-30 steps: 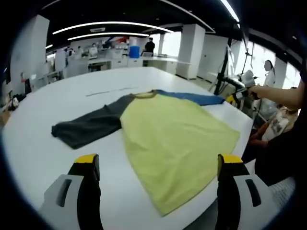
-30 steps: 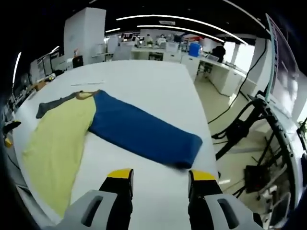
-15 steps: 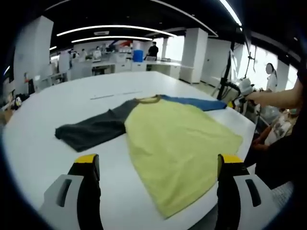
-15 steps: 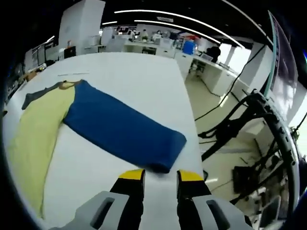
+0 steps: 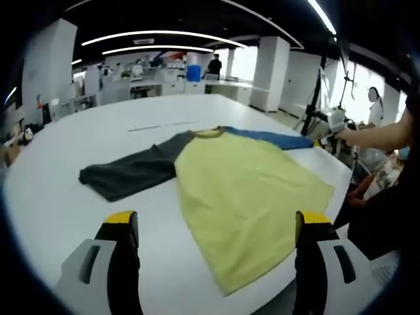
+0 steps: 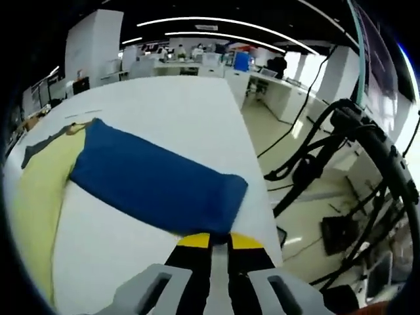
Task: Fold the garment on the visible template until the final outline fits inside the template.
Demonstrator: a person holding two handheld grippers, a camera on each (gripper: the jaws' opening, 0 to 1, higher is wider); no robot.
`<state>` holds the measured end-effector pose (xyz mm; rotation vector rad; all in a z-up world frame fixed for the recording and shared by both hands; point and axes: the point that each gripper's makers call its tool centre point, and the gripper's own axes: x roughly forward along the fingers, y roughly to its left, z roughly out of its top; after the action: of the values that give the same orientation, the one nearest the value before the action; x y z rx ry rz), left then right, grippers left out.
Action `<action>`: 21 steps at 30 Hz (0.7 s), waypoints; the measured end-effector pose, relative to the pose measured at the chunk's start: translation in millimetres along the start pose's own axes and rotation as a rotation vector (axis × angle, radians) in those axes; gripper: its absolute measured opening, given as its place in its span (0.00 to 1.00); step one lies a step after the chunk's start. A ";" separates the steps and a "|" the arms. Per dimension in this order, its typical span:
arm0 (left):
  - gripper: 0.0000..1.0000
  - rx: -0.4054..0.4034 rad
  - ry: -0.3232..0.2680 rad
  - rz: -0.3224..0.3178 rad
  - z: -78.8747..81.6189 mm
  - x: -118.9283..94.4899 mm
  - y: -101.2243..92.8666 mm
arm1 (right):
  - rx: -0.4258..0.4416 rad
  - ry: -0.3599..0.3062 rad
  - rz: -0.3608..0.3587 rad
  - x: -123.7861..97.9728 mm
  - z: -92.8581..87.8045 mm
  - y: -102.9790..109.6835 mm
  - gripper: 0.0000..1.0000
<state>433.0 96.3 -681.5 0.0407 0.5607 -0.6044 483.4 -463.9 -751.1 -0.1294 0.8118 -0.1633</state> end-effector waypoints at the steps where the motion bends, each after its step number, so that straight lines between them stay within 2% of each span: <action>1: 0.96 -0.002 0.000 0.000 -0.2 -0.3 -0.3 | 0.009 -0.002 0.004 -0.5 0.8 0.6 0.00; 6: 0.96 -0.006 0.001 0.016 -3.6 -3.3 4.3 | 0.051 -0.035 -0.021 -7.9 13.0 -3.4 0.00; 10: 0.96 -0.014 0.004 0.032 -6.2 -4.7 8.6 | 0.075 -0.026 -0.043 -15.4 18.3 -8.4 0.00; 13: 0.97 -0.016 0.000 0.032 -5.3 -4.6 8.9 | 0.155 -0.077 -0.025 -18.6 30.2 -4.7 0.00; 16: 0.97 -0.012 -0.005 0.027 -4.1 -4.2 8.2 | 0.120 -0.086 -0.036 -21.8 39.4 -3.0 0.00; 21: 0.98 -0.009 -0.012 0.023 -3.0 -4.5 7.4 | 0.120 -0.134 -0.025 -25.5 58.3 3.2 0.00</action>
<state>432.5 105.4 -682.6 0.0353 0.5505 -0.5798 509.0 -452.8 -693.8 -0.0364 0.6656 -0.2244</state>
